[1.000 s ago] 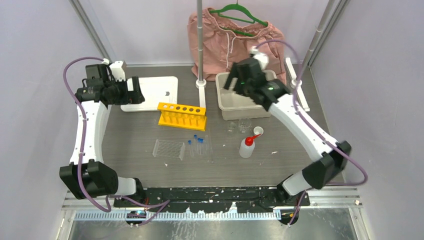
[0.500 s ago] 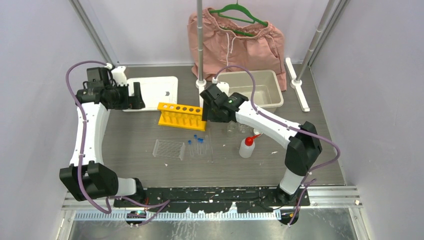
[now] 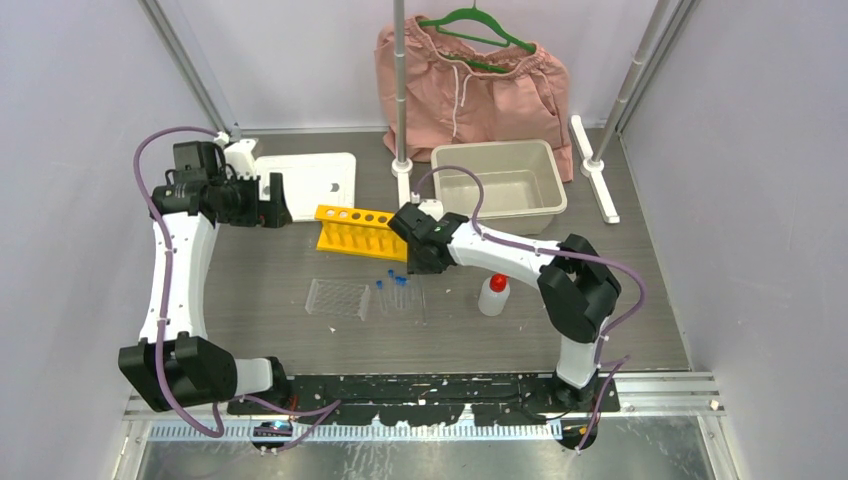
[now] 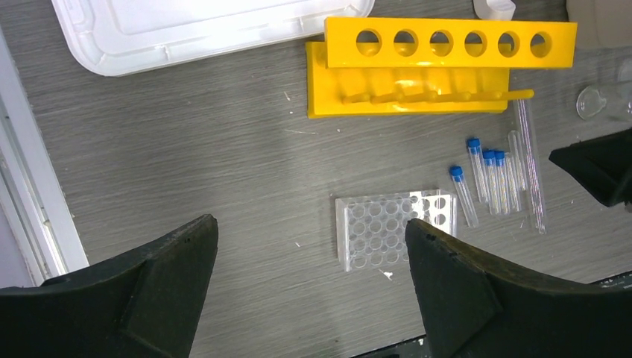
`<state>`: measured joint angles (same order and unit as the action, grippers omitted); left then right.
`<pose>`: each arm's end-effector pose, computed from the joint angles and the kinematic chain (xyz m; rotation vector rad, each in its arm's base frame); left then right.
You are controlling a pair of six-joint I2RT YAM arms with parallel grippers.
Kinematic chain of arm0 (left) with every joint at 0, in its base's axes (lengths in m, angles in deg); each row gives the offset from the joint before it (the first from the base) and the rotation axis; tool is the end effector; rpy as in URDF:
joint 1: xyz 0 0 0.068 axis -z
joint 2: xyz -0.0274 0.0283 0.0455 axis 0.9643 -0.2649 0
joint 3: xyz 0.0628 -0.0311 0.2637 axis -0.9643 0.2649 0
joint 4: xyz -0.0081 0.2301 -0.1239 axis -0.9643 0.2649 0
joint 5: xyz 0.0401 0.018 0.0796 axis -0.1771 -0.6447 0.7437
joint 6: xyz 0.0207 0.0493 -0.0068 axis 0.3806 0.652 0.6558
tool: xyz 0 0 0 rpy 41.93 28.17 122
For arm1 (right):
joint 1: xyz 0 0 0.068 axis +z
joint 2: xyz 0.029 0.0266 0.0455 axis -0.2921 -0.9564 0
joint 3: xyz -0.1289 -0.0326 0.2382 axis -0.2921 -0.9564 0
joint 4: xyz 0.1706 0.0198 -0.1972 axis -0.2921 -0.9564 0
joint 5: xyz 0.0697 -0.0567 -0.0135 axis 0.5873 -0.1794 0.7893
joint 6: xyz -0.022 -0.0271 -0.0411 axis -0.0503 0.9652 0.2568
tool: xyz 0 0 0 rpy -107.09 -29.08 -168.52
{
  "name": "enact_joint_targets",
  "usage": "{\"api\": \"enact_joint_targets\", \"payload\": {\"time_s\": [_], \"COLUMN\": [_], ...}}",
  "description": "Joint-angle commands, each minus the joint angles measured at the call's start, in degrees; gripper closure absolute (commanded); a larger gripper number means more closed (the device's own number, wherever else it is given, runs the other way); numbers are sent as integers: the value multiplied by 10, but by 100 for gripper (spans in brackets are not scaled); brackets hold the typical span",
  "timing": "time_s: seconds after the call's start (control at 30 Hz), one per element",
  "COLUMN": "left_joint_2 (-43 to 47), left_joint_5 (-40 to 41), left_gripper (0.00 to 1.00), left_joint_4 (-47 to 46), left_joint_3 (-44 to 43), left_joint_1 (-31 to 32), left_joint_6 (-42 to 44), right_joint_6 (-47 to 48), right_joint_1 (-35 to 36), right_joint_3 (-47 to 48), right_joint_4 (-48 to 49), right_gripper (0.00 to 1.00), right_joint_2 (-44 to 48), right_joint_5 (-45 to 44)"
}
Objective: Organize the chemistry lab equipment
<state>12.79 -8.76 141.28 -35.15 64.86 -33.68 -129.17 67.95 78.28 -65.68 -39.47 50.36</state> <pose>0.2532 0.0313 0.3639 0.1050 2.4137 -0.2910 0.2439 0.2863 0.2166 -0.0781 2.6485 0.2042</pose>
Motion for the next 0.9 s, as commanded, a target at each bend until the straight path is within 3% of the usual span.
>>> {"api": "enact_joint_targets", "payload": {"time_s": [0.0,0.87], "left_joint_2": [16,20], "left_joint_5": [-26,-51], "left_gripper": [4,7], "left_joint_4": [8,19], "left_joint_3": [3,16], "left_joint_1": [-3,-2], "left_joint_6": [23,55], "right_joint_6": [-11,-11], "right_joint_1": [1,2], "right_joint_3": [-16,-47], "right_joint_4": [58,92], "right_gripper": [68,75], "right_joint_2": [-7,-61], "right_joint_5": [-18,-38]}}
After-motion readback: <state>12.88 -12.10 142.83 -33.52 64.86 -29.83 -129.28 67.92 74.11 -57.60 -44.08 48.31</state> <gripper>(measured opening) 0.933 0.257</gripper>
